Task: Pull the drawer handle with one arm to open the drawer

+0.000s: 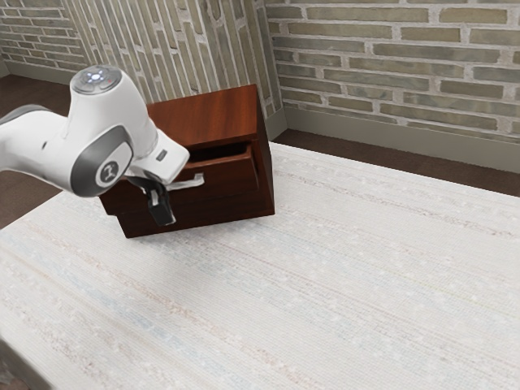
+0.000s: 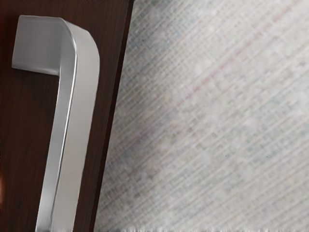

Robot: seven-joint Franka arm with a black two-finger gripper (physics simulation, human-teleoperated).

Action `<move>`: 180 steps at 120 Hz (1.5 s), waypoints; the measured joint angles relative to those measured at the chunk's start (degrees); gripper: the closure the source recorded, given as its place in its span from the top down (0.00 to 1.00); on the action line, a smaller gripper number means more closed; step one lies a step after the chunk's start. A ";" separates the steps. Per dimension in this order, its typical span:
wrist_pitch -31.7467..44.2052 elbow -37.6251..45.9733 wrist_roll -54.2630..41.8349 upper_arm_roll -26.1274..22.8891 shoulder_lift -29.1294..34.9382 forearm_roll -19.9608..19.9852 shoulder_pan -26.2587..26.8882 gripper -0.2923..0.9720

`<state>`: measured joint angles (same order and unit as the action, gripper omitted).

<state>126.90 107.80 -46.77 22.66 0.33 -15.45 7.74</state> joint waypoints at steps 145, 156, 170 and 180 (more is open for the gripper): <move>-0.32 17.80 0.45 0.18 18.85 -4.17 8.06 0.74; -0.45 18.61 0.59 0.19 19.93 -4.92 8.25 0.74; -0.59 18.94 0.74 0.20 20.52 -5.44 8.33 0.74; -0.64 19.48 0.84 0.20 21.19 -5.65 8.36 0.73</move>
<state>126.26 127.28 -45.93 22.86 21.52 -21.10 16.10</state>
